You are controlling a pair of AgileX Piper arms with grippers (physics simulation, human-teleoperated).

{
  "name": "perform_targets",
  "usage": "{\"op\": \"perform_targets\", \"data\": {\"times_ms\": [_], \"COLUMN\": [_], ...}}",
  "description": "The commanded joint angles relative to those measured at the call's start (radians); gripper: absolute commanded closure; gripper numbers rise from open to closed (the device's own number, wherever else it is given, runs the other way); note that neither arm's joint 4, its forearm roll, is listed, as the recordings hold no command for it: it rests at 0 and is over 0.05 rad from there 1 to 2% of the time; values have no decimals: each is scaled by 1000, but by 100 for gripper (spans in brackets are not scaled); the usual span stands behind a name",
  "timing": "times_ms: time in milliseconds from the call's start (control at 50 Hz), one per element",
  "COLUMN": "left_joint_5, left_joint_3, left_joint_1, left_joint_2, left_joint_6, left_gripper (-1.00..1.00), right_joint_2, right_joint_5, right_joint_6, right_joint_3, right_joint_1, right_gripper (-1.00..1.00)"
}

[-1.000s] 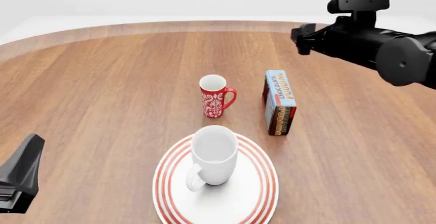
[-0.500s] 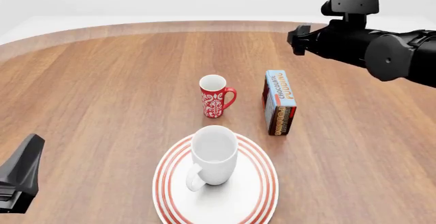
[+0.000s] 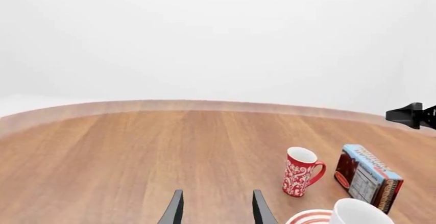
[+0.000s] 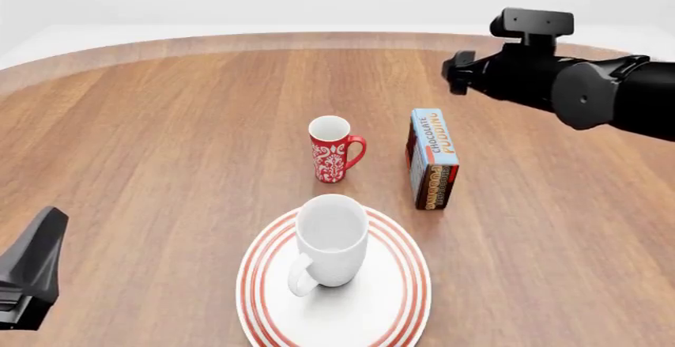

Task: Pick up the white mug and put it on the plate, and put the chocolate pudding to the right of the plate.

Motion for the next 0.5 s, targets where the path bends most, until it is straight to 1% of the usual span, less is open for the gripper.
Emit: {"op": "perform_targets", "data": {"times_ms": [20,500], "left_joint_5": [-4,-6], "left_joint_3": [0,0], "left_joint_1": [0,1], "left_joint_2": [0,0], "left_joint_6": [-16,-26], "left_gripper": [-100,-100], "right_joint_2": [34,127], "right_joint_5": [-8,-21], "right_joint_6": [6,22], "right_joint_3": [-3,-24], "right_joint_1": [5,29], "right_gripper": [-100,-100]}}
